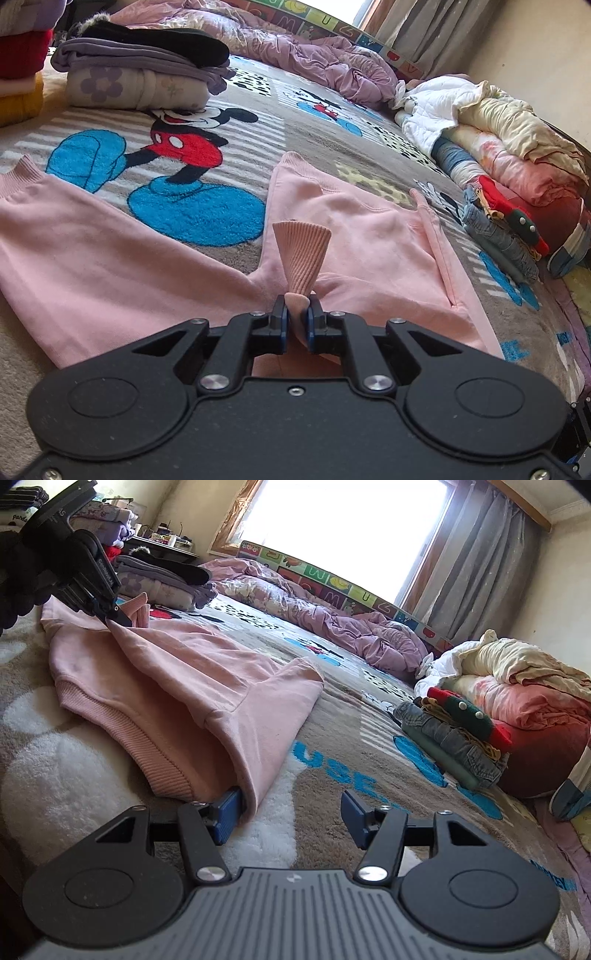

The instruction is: Fold clothes

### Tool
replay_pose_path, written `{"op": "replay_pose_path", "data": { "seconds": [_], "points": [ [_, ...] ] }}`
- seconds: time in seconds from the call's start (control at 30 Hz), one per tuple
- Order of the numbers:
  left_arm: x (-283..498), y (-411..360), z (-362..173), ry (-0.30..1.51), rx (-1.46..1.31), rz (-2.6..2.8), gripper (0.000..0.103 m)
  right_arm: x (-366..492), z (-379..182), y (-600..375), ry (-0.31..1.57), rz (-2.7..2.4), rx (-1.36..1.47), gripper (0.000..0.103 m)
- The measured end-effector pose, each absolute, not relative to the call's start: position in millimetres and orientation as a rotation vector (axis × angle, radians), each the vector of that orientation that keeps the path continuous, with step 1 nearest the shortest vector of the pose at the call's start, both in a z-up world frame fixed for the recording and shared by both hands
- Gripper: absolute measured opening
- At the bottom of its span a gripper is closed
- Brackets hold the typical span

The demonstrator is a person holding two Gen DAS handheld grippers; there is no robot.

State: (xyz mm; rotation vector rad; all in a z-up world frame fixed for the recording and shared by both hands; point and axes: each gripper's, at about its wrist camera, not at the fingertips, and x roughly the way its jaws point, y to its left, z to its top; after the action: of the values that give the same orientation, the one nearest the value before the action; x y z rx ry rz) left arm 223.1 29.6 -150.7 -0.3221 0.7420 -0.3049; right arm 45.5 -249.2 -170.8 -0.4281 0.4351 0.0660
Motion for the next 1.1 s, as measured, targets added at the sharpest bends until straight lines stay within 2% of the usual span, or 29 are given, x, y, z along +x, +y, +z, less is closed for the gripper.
{"op": "replay_pose_path", "data": {
  "seconds": [0.1,0.23,0.4,0.47,0.5,0.8,1.1],
  "points": [
    [224,33,-149,0.762,-0.341,-0.31,0.01,35,-169,-248,0.449,0.086,-0.454,0.06],
    [220,37,-134,0.73,-0.32,-0.28,0.024,15,-161,-246,0.423,0.161,-0.446,0.059],
    [216,43,-115,0.662,-0.318,-0.251,0.03,16,-151,-243,0.34,0.226,-0.373,0.059],
    [214,39,-109,0.641,-0.305,-0.255,0.04,28,-151,-239,0.328,0.242,-0.353,0.059],
    [213,35,-107,0.635,-0.293,-0.262,0.042,35,-150,-238,0.322,0.257,-0.342,0.06],
    [215,3,-98,0.618,-0.234,-0.325,0.042,70,-163,-233,0.47,0.43,-0.238,0.063],
    [233,-61,-74,0.562,-0.155,-0.433,0.042,81,-143,-252,0.395,0.529,-0.173,0.063]
  ]
}}
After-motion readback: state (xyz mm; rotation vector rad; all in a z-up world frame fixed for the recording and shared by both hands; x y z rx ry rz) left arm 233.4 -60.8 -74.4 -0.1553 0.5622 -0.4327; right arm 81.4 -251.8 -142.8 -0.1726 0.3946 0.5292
